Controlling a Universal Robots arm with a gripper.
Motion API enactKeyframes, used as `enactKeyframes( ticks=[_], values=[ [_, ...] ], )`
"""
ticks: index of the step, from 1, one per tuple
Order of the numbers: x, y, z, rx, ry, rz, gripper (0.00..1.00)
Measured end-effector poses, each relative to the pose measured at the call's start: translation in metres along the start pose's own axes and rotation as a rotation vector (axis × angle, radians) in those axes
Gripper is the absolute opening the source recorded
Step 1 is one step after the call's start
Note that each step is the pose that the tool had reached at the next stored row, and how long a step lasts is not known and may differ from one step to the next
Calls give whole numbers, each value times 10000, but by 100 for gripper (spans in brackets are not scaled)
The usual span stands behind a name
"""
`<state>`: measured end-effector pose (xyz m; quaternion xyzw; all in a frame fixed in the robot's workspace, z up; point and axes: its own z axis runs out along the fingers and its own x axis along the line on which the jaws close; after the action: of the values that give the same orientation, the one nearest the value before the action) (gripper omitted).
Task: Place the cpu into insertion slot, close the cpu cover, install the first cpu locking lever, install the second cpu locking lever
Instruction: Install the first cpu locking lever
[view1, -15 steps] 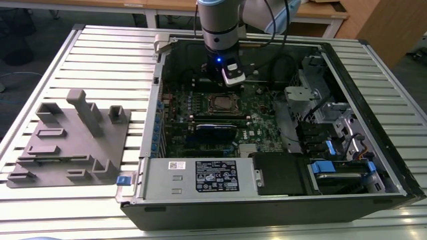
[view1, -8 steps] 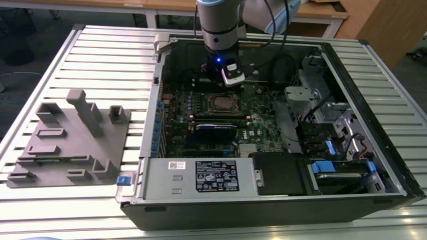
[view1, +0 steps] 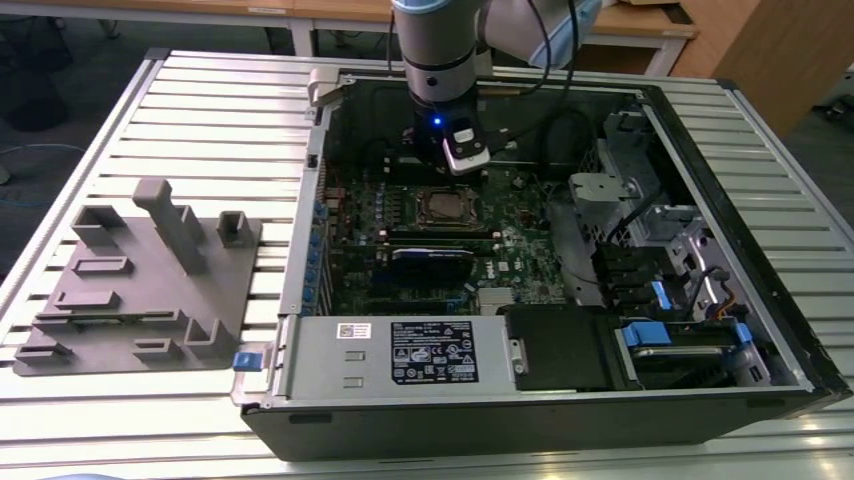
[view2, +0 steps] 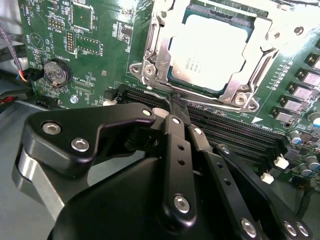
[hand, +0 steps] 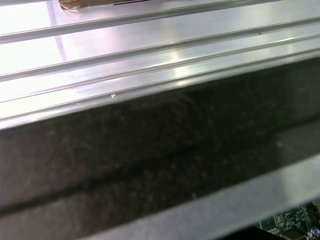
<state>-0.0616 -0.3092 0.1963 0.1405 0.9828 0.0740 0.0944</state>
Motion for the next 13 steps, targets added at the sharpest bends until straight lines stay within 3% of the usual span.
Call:
enactKeyframes(
  ticks=[3, 7, 10, 13],
  values=[
    [0, -3, 2, 25, -63, -14, 11],
    [1, -7, 9, 54, -191, -42, 11],
    [3, -11, 20, 60, -317, -65, 11],
    [4, -14, 40, 15, -461, -82, 11]
  ],
)
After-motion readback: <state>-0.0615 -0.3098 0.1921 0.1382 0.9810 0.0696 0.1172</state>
